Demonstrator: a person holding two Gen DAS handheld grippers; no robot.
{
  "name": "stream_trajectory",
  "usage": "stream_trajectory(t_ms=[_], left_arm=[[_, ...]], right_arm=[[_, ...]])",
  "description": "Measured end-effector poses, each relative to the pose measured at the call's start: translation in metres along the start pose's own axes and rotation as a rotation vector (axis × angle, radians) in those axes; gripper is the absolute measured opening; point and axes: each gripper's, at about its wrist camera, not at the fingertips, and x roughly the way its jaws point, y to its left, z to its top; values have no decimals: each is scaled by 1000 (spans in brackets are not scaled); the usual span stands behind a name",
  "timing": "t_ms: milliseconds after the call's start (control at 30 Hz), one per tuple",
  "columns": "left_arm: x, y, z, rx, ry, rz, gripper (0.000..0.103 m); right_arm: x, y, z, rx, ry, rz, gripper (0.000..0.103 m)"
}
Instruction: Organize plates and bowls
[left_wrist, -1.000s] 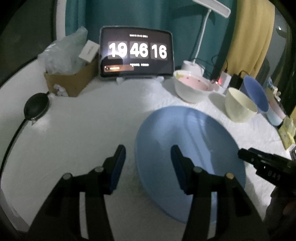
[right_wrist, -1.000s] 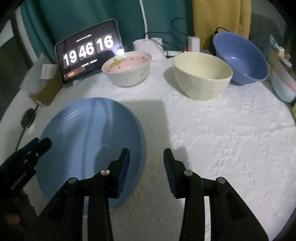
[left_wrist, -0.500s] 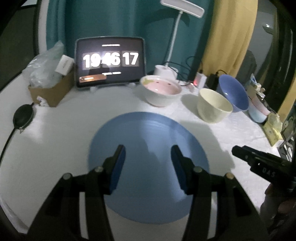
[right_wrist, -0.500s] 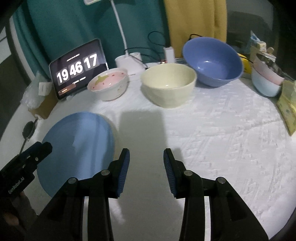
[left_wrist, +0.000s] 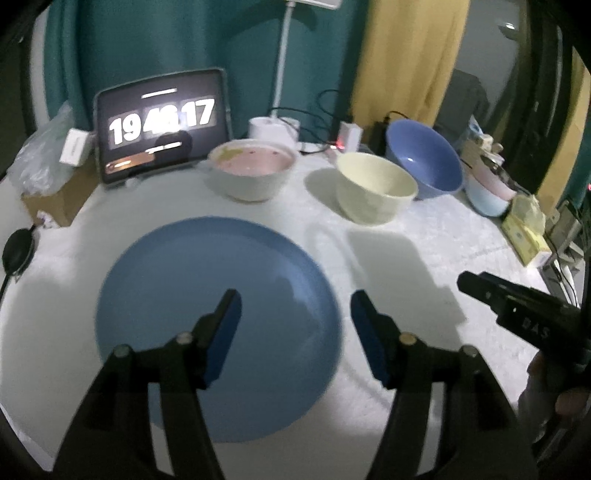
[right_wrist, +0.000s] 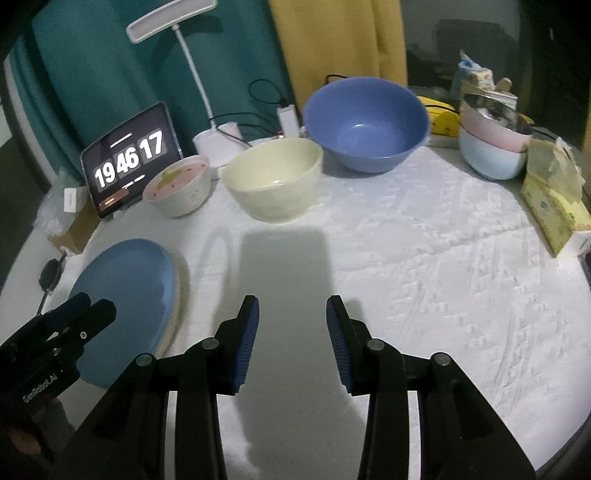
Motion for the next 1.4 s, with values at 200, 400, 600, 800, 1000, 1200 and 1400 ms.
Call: stream_trajectory(t_ms=[200, 400, 600, 800, 1000, 1200, 1400], left_arm=[[7, -31, 10, 48, 3, -25, 63], [16, -57, 23, 81, -10, -49, 63], [26, -85, 37, 115, -19, -83, 63], [38, -105, 56, 132, -36, -112, 63], [53, -122, 75, 155, -53, -129, 63], [70, -135, 96, 173, -71, -135, 63], [90, -145, 116, 180, -80, -136, 63]], right_arm=[[-5, -28, 0, 28, -8, -20, 40], [-7, -51, 5, 40, -19, -38, 40], [-9, -72, 18, 30, -35, -60, 40], [-7, -88, 36, 14, -53, -76, 40], [1, -101, 60, -1, -76, -87, 40], [12, -112, 84, -8, -93, -99, 40], [30, -126, 105, 15, -106, -101, 40]])
